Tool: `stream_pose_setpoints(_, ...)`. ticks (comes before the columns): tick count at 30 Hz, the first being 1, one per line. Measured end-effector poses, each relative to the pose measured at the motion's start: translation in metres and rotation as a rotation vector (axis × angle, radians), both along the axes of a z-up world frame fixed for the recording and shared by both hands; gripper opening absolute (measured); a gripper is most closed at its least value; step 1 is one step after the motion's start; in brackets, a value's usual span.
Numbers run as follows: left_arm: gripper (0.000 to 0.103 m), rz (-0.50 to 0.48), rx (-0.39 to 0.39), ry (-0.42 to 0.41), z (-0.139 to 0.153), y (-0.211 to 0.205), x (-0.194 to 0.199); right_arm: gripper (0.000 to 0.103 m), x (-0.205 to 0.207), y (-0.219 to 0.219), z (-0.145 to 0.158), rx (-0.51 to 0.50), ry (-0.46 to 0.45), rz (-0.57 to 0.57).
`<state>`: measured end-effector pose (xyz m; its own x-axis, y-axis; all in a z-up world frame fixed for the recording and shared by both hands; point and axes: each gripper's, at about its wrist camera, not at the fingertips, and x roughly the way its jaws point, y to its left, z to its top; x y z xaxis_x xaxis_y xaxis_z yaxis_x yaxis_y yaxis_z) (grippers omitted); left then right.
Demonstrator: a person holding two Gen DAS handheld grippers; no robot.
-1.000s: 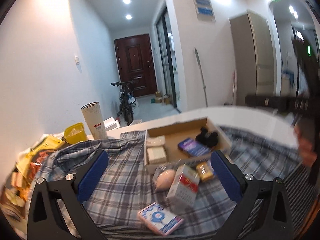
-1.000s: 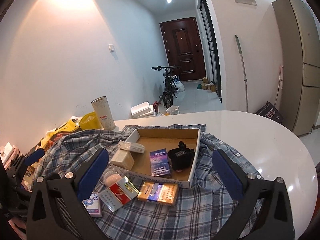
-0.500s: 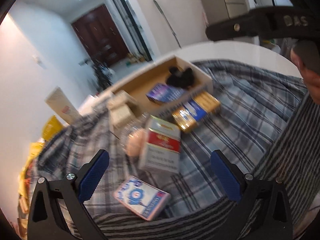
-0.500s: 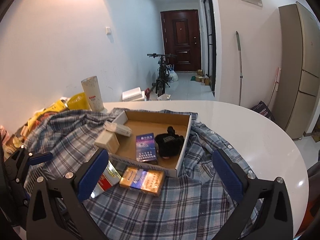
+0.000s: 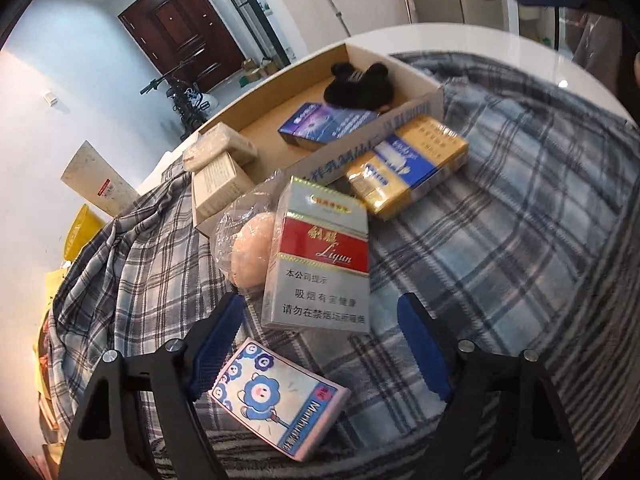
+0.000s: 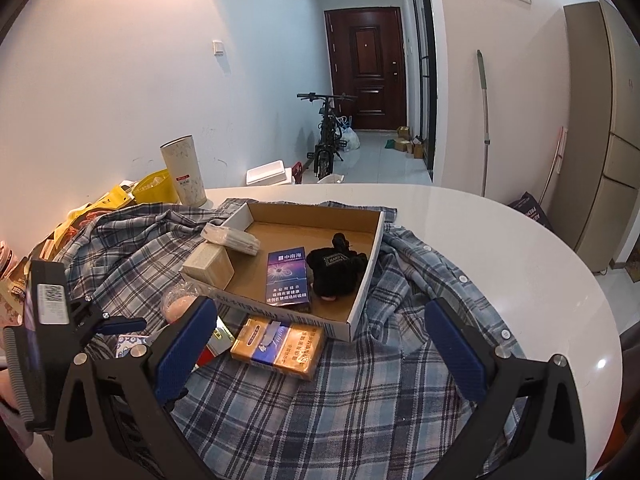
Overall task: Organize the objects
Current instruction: 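Lower the left gripper onto the red-and-white Liqun pack and close, then lift the red Liqun pack with the left gripper while the right grasps the gold Liqun pack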
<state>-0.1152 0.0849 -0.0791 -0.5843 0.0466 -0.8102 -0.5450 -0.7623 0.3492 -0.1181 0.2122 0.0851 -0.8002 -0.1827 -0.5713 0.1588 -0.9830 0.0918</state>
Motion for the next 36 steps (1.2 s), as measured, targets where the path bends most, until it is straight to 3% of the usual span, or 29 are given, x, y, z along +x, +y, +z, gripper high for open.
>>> stream_pose_setpoints(5, 0.082, 0.008, -0.041, -0.016, -0.011, 0.001, -0.009, 0.103, -0.005, 0.004, -0.005, -0.013, -0.019, -0.004)
stream_pose_setpoints(11, 0.081, 0.016, -0.027, -0.03, -0.016, -0.002, -0.018, 0.103, -0.008, 0.009, -0.009, -0.023, -0.032, -0.009)
stream_pose_setpoints(14, 0.075, 0.021, -0.015, -0.04, -0.017, -0.003, -0.021, 0.103, -0.01, 0.009, -0.011, -0.026, -0.038, -0.01)
stream_pose_setpoints(16, 0.063, 0.024, -0.002, -0.055, -0.017, -0.004, -0.024, 0.103, -0.011, 0.009, -0.012, -0.027, -0.042, -0.011)
stream_pose_setpoints(22, 0.061, 0.05, 0.042, -0.054, -0.014, -0.011, -0.026, 0.103, -0.011, 0.009, -0.013, -0.033, -0.05, -0.013)
stream_pose_setpoints(36, 0.061, 0.077, 0.317, 0.104, 0.063, -0.045, 0.02, 0.103, -0.011, 0.004, -0.011, -0.033, -0.056, -0.007)
